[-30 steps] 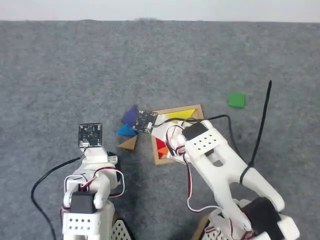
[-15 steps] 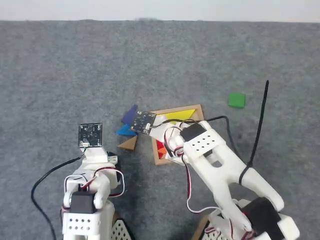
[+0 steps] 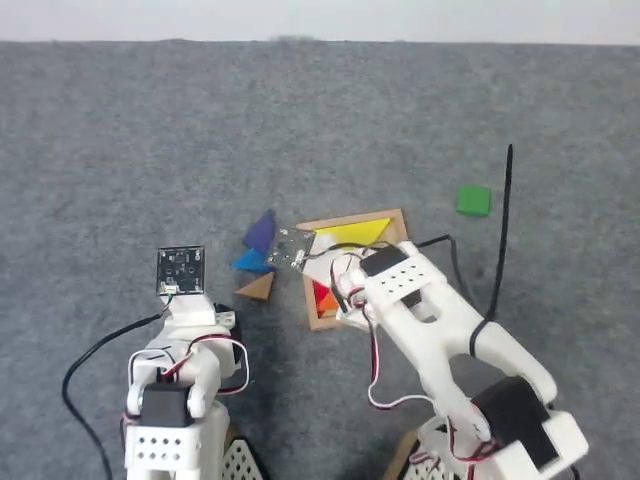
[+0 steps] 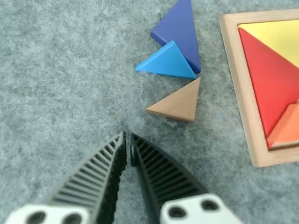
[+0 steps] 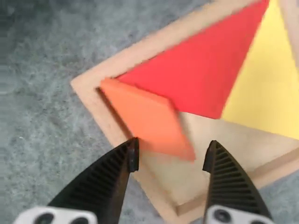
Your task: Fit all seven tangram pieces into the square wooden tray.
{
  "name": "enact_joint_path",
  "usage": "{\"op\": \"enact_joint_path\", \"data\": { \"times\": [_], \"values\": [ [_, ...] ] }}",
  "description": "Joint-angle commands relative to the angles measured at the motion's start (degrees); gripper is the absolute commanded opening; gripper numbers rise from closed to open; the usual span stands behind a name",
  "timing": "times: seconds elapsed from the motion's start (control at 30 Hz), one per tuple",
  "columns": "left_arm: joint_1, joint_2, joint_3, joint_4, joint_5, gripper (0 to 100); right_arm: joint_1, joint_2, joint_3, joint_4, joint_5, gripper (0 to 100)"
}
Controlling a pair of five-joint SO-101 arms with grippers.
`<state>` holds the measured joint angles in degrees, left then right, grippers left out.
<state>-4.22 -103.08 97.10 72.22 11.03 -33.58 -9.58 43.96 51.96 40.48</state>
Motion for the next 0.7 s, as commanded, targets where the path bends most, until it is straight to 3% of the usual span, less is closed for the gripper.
{"op": "enact_joint_path", "data": {
  "times": [0.0, 0.23, 0.5, 0.67],
  "values": [
    [-0.35, -1.14, -0.66, 0.09, -0.53, 1, 3.12, -0.31, -2.46, -1.01, 1.41, 22.4],
    [-0.35, -1.14, -0.66, 0.09, -0.53, 1, 3.47, -3.82, -2.73, -0.57, 1.67, 22.4],
    [-0.35, -1.14, -0.66, 0.09, -0.53, 1, 3.47, -13.23, -2.64, -4.62, -15.56, 22.3],
    [-0.35, -1.14, -0.66, 0.09, -0.53, 1, 3.47, -4.7, -2.73, -7.16, -16.79, 22.3]
  ]
}}
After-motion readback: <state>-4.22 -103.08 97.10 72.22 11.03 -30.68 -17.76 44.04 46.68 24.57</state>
